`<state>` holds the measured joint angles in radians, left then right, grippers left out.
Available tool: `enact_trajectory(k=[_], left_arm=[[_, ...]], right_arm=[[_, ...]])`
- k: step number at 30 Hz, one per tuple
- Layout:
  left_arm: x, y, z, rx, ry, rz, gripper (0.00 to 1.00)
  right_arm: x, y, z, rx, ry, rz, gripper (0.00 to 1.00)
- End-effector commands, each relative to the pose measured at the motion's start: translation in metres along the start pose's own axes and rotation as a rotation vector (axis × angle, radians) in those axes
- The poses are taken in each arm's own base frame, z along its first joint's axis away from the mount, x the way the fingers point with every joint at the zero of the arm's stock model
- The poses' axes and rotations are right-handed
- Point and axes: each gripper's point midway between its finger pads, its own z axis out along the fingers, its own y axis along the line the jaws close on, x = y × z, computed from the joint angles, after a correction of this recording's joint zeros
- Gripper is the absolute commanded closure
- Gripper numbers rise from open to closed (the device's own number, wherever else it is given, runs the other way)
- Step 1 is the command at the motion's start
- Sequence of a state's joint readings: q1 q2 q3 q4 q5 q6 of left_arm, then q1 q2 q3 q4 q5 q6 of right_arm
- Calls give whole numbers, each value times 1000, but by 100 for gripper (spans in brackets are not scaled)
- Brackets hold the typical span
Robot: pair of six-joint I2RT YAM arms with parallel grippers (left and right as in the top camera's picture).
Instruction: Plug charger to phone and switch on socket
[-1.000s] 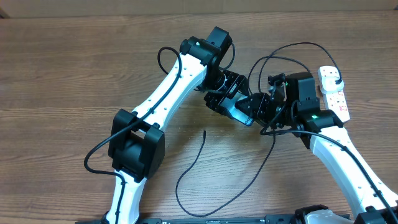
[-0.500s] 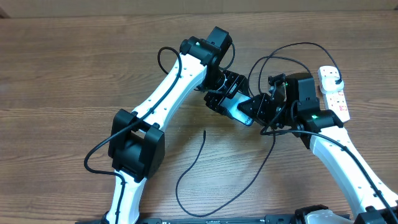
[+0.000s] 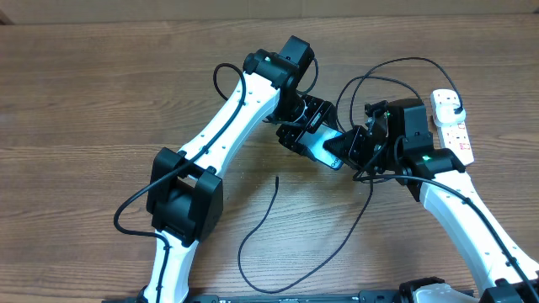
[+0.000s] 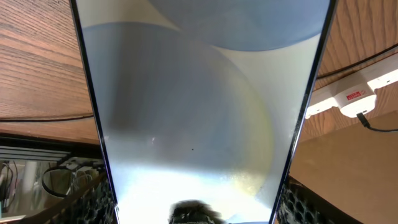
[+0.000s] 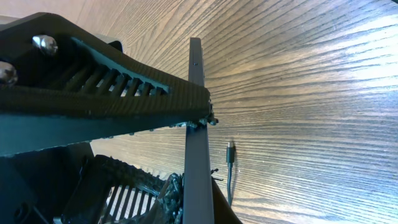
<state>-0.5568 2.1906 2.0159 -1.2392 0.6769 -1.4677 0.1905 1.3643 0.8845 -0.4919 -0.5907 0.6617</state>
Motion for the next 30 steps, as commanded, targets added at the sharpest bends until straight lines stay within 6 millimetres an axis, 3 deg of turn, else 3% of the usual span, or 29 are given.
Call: enact_trajectory(k=[1,2,4,6,7,19,26,30], left_arm=[[10,-6,-4,19,21,1,91],[10,-6,-4,19,21,1,84],[10,-6,-4,19,20,1,58],[9,-6,-4,18,15,1,16],[8,-6,-4,17,8,1,0],[-3,-3,-8,9,-26,172,1],[-9,-6,-23,50,37,220,0],[-16,-8,-35,91,63,375,0]], right_arm=[[-4,10,-3,-18,-12,-50,96],[-3,10,-3,-17,-10,-48,96],[-1,9,-3,-16,-3,-44,96],[-1,8,-3,-13,0,-41,96],[0,8,-3,-12,1,-40,96],[2,1,-3,20,5,-23,96],[1,-8,-4,60,-3,-8,96],[1,-9,-4,67,-5,-5,96]])
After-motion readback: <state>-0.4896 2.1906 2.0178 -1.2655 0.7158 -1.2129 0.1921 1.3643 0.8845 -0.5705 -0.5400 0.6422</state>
